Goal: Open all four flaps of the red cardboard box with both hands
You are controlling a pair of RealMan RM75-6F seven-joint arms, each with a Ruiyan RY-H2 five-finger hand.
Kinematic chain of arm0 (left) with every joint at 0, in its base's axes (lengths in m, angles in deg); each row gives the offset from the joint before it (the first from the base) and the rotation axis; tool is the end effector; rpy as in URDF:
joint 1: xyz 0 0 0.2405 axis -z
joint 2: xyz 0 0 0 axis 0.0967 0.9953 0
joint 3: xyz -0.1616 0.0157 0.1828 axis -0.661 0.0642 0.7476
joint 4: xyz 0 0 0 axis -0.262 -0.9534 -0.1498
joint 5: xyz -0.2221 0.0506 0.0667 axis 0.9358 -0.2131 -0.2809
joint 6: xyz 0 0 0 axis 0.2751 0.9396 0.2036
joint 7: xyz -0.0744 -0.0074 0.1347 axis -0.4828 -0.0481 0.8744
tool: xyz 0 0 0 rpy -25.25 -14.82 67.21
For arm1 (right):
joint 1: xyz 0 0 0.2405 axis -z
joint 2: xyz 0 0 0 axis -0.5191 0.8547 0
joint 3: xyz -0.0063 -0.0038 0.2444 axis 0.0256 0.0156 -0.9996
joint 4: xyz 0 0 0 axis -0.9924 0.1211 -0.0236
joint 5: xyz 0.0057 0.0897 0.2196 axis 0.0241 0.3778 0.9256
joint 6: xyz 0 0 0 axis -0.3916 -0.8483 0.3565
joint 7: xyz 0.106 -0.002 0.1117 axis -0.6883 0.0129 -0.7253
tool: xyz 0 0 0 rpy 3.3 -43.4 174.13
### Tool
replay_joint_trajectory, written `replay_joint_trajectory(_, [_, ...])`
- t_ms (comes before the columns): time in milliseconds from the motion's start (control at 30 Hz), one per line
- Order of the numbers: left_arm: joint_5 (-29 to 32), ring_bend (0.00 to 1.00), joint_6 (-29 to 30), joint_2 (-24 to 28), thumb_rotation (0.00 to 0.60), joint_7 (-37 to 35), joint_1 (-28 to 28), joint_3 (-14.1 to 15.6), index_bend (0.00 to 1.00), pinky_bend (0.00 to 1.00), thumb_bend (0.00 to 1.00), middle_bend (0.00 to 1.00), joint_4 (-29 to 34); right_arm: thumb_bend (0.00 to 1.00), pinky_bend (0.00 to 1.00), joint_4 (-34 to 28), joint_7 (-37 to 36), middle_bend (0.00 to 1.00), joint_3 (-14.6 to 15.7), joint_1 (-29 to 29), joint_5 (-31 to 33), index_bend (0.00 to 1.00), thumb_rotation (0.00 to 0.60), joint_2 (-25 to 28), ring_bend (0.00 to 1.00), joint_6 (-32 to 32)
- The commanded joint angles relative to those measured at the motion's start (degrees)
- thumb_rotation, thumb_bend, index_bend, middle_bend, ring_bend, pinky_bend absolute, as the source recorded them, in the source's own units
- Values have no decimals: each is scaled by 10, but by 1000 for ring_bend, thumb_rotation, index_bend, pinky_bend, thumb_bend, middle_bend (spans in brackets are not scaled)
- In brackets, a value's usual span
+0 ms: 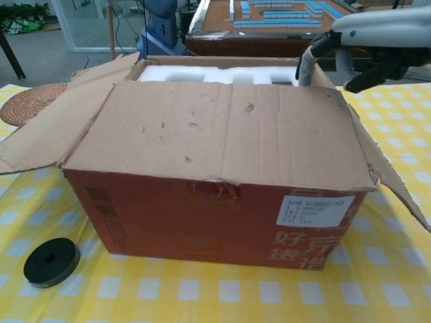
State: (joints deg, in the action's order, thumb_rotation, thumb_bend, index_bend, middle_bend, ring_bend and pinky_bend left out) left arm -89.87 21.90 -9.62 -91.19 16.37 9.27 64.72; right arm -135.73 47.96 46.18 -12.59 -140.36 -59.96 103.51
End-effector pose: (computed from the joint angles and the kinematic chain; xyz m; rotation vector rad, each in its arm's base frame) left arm -0.2594 0.2790 0.1551 -1.6888 -0.8968 -0.9266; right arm -0.1086 -0.3100 0.0528 2.0020 -0.8305 0.9215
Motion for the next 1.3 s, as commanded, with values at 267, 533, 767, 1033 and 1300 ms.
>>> replay_joint_trajectory(267, [-2,118,-7,-2,104,26,9,-2,435,0,547,351,11,1000,0,-57,-118,242,-7,52,-112,404,600,62,71,46])
replay_joint_trajectory(533, [-2,118,-6,-1,100,37,10,-2,435,0,547,351,16,1000,0,-87,-206,241,-4,79,-176,404,600,99,71,60])
replay_joint_trajectory(767, [-1,118,-4,2,104,39,9,-2,435,0,548,351,19,1000,0,-105,-278,238,0,86,-224,404,600,121,71,54])
replay_joint_trajectory(1033, [-3,118,-6,4,100,43,8,2,435,0,548,350,20,1000,0,-123,-351,229,4,88,-281,402,600,148,71,51])
replay_joint_trajectory(1300, [-5,118,-8,5,101,47,10,2,435,0,547,351,23,1000,0,-138,-398,227,8,92,-328,377,600,172,71,61])
